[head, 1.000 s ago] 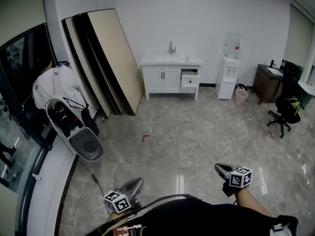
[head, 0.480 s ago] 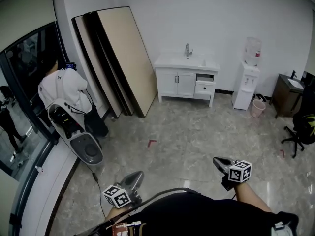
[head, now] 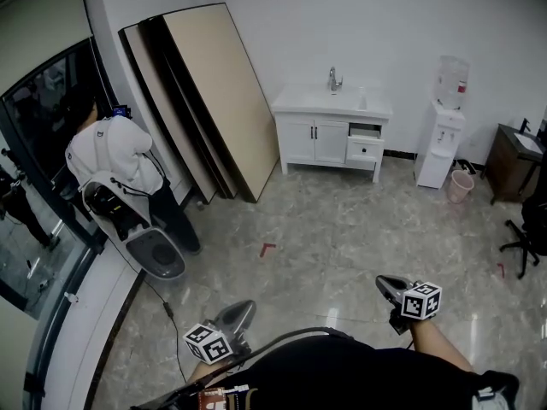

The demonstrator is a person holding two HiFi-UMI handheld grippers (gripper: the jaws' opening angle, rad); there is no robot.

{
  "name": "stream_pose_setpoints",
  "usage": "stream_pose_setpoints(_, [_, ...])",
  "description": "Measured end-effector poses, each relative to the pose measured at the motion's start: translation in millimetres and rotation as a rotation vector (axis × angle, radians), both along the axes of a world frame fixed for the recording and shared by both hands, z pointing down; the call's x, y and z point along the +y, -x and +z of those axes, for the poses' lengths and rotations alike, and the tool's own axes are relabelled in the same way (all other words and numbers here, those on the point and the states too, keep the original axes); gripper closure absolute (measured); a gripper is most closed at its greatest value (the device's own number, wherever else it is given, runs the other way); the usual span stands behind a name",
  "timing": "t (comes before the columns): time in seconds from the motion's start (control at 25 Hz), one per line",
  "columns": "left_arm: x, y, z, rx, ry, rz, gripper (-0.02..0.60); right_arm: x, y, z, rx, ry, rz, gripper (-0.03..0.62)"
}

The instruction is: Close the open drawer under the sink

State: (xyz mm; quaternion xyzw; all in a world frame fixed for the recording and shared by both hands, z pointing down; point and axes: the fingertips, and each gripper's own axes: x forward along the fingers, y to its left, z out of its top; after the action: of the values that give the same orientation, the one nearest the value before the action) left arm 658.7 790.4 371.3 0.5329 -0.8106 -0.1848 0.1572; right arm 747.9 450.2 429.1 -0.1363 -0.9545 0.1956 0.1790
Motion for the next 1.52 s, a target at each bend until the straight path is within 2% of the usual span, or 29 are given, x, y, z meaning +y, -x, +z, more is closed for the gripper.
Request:
stream_pose_setpoints(0.24, [-21.7,82.3,3.9,0.008,-0.038,0.084,0.581,-16.0,56.6,-5.7,0.003,-0.021,0.089,0.592])
stream_pose_setpoints(0.56, [-15.7,207.4,-15.0,-0.028,-0.045,0.211,0.581,1.6,140.7,-32.4,-0.034,-0.027,0.219,0.592])
stream_pose_setpoints(0.84, [-8.9,291.8,-6.9,-0.011,-0.027,0.264,0.581,22.8,210.0,-25.6,-0.021,-0.025,0.253,0.592])
stream_pose_setpoints(1.08, [-33.5,329.3,0.9,0.007,-0.027,0.266,0.581,2.1,241.7,-13.3,0.015,-0.029,0.249,0.592])
stream_pose_setpoints(1.2, [-56.2,347.4,9.2,0.013,-0.014,0.250,0.581,-30.6,262.6,-3.1,0.017,-0.011,0.255,0.592])
stream_pose_setpoints(1.32, [-87.1,364.8,10.5,0.010,-0.011,0.215,0.581,-66.4,291.2,-3.3,0.003,-0.013,0.209,0.592])
stream_pose_setpoints(1.52, [-166.3,384.2,-7.0,0.000,-0.040,0.148,0.581,-148.7,341.2,-17.3,-0.014,-0.019,0.132,0.592])
